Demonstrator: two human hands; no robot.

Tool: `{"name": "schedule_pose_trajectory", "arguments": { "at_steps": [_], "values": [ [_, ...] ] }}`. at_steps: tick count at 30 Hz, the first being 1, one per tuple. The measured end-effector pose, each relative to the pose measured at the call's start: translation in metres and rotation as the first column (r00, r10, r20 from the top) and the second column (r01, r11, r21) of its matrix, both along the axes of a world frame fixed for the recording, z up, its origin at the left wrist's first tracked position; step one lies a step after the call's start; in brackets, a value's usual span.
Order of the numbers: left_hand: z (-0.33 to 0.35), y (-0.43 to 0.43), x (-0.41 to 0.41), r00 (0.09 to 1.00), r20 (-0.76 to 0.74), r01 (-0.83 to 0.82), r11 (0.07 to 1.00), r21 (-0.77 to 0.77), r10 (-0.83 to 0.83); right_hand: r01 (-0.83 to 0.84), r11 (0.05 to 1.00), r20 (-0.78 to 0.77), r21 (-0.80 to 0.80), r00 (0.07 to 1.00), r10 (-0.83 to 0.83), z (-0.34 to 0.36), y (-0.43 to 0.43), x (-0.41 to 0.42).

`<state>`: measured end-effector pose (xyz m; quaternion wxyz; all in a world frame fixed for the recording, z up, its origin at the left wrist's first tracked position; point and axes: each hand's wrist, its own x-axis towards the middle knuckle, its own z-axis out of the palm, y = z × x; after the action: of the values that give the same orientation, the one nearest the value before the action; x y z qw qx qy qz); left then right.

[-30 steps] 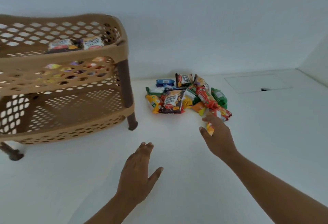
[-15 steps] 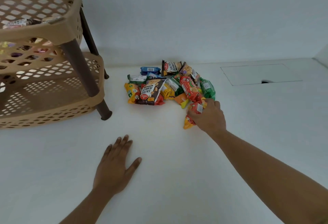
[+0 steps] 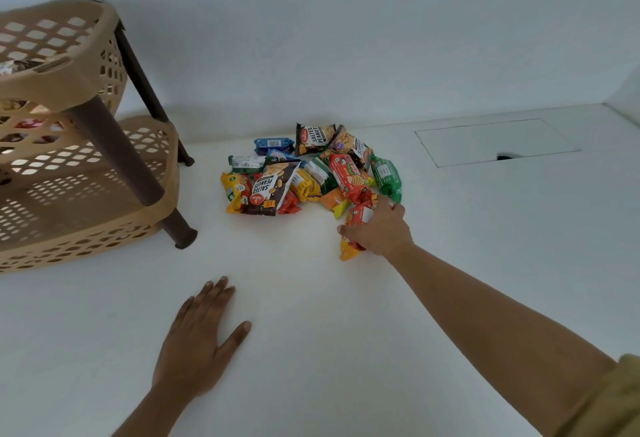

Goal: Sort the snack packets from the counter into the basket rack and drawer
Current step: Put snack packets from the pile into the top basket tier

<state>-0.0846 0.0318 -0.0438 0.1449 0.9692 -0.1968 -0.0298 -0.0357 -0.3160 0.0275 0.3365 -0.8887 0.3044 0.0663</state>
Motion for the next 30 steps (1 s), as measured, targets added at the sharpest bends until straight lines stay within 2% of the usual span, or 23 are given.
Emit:
{"name": "schedule_pose_trajectory", "arguments": {
  "at_steps": [4,7,10,12,15,18,21,25,30],
  "values": [
    [0.000,-0.012,-0.002,0.996,-0.010,-0.091,0.995,-0.051,0.091,-0.033,0.999,0.000,0.033,0.999,0.033,-0.004,0.006,-0.019],
    [0.016,-0.053,-0.003,0.979,0.007,-0.199,0.958,-0.205,0.205,-0.052,0.997,0.000,0.065,0.999,0.052,-0.008,0.010,-0.032],
    [0.042,-0.117,0.004,0.987,-0.086,-0.158,0.893,-0.421,0.134,-0.024,0.999,0.021,0.041,1.000,0.023,-0.005,0.009,-0.034],
    [0.056,-0.154,0.016,0.978,-0.199,-0.145,0.872,-0.468,0.056,-0.008,1.000,0.069,-0.002,0.998,0.008,-0.001,0.001,-0.031],
    [0.065,-0.193,0.039,0.966,-0.259,-0.104,0.912,-0.397,-0.003,-0.061,0.996,0.109,-0.062,0.992,0.067,0.003,-0.016,-0.022],
    [0.060,-0.212,0.052,0.959,-0.283,-0.092,0.947,-0.307,0.001,-0.135,0.986,0.053,-0.096,0.989,0.140,0.001,-0.031,-0.016],
    [0.054,-0.216,0.051,0.968,-0.247,-0.107,0.958,-0.266,0.039,-0.053,0.997,0.049,-0.051,0.997,0.056,-0.007,-0.038,-0.016],
    [0.050,-0.210,0.045,0.977,-0.203,-0.130,0.941,-0.311,0.068,0.052,0.997,0.081,-0.066,0.996,-0.046,-0.018,-0.042,-0.020],
    [0.061,-0.181,0.025,0.990,-0.138,-0.084,0.930,-0.357,0.037,0.051,0.988,0.143,-0.143,0.989,-0.030,-0.020,-0.040,-0.012]
  ]
}}
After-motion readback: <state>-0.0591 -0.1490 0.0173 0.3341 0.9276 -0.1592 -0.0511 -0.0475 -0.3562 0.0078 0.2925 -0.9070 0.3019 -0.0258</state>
